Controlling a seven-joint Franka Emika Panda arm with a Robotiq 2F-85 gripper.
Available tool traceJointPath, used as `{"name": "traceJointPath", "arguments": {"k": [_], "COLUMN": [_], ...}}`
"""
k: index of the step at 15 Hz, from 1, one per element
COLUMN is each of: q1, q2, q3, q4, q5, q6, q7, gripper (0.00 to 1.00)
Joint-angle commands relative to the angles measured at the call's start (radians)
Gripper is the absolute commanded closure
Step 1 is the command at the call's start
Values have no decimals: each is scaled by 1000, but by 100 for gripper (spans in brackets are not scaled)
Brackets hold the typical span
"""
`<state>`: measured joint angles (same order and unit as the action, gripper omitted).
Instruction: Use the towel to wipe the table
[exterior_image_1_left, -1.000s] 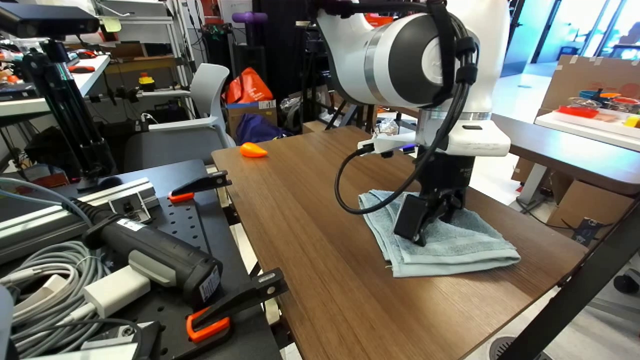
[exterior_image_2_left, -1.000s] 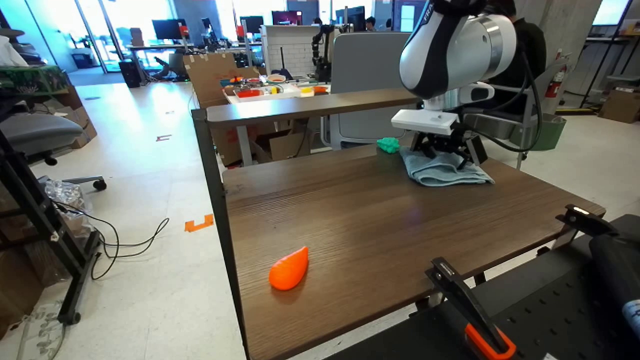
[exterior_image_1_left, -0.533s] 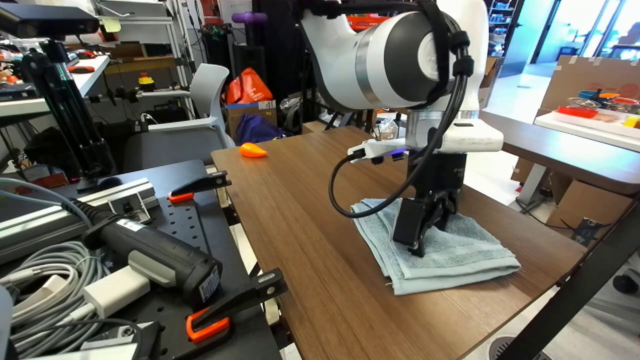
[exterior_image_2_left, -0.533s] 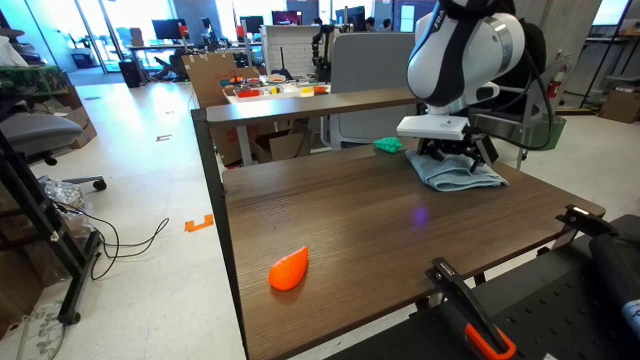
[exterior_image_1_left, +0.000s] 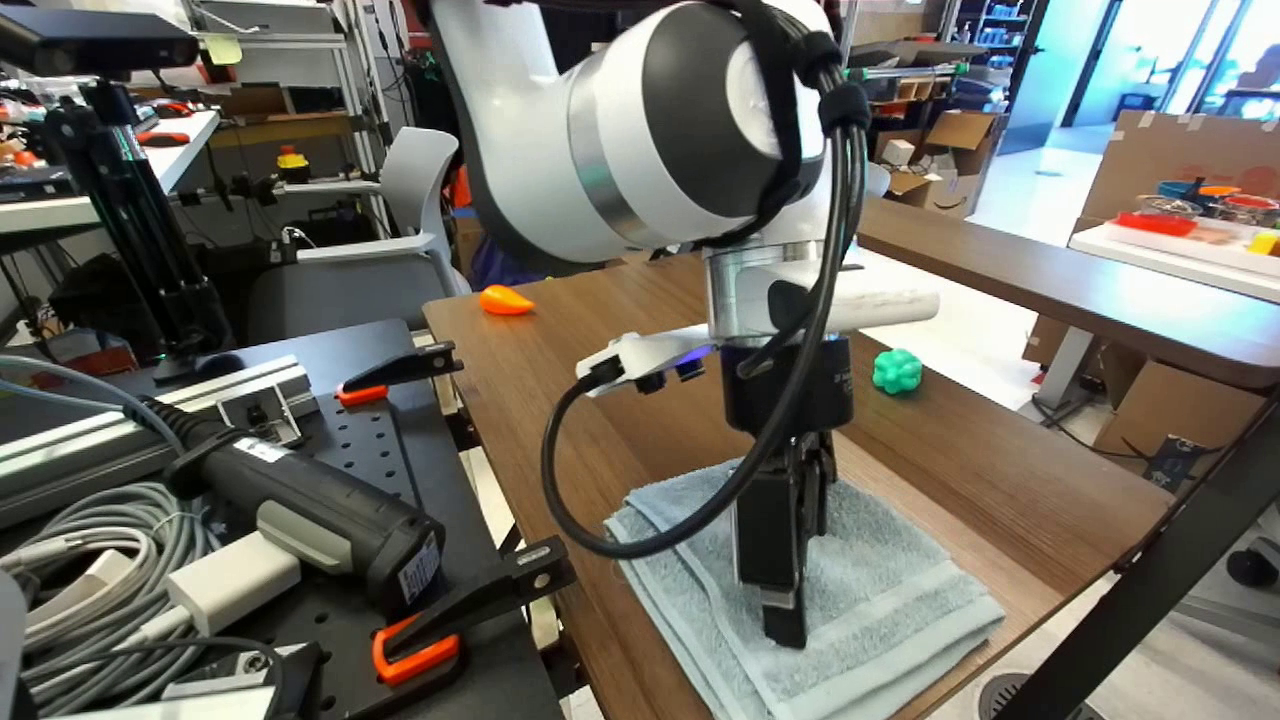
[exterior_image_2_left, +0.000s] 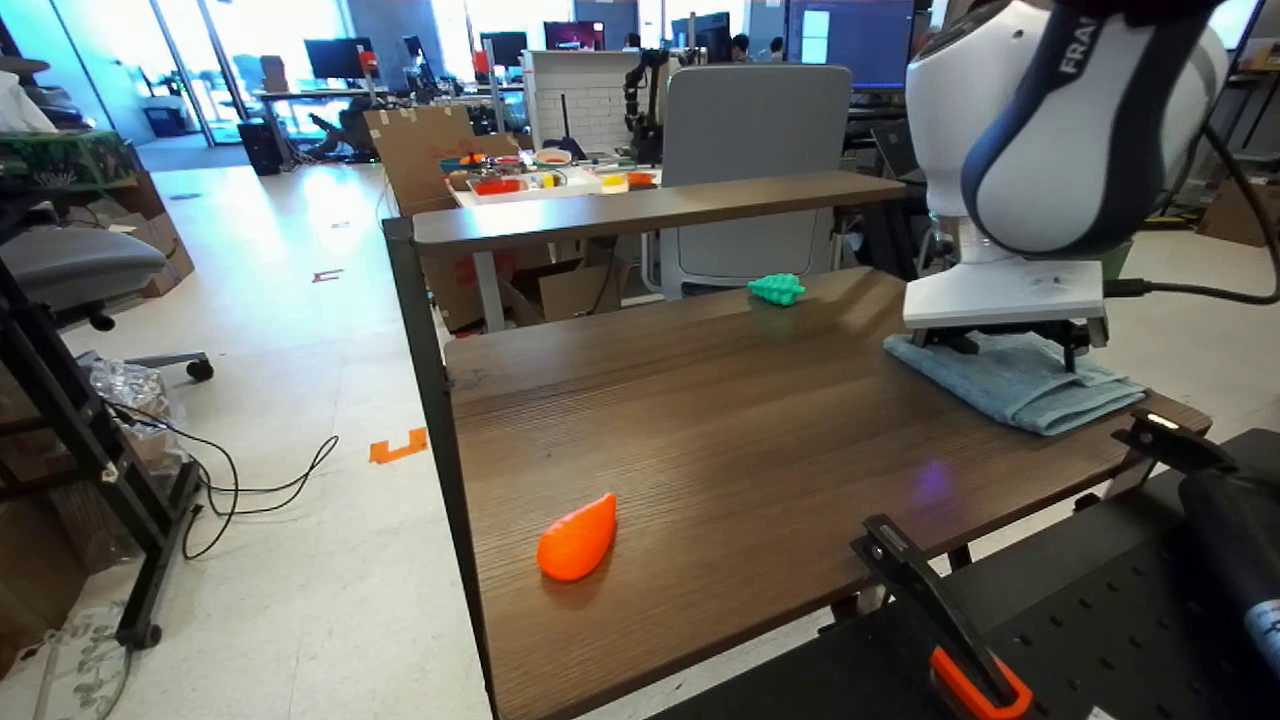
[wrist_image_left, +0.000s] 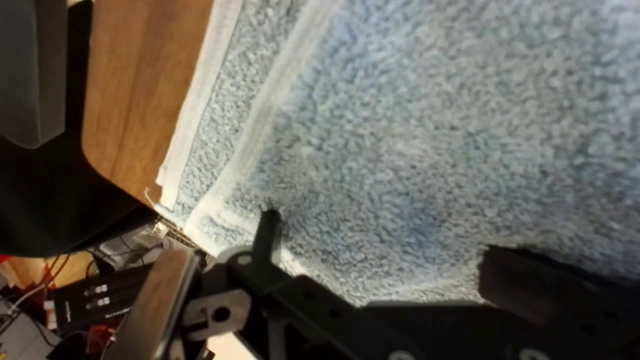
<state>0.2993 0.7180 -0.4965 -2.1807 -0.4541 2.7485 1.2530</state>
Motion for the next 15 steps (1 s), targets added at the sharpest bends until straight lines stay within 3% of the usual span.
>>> {"name": "traceJointPath", "arguments": {"k": [1, 6, 11, 15], "q1": [73, 105, 69, 53], "q2": [45, 72, 23, 30], "q3": [-56, 40, 229, 351], "q4": [-115, -85, -56, 1], "q5": [-102, -13, 160, 327], "q6": [137, 213, 159, 180], "q7": [-28, -137, -256, -285], "gripper": [0, 0, 0, 0]}}
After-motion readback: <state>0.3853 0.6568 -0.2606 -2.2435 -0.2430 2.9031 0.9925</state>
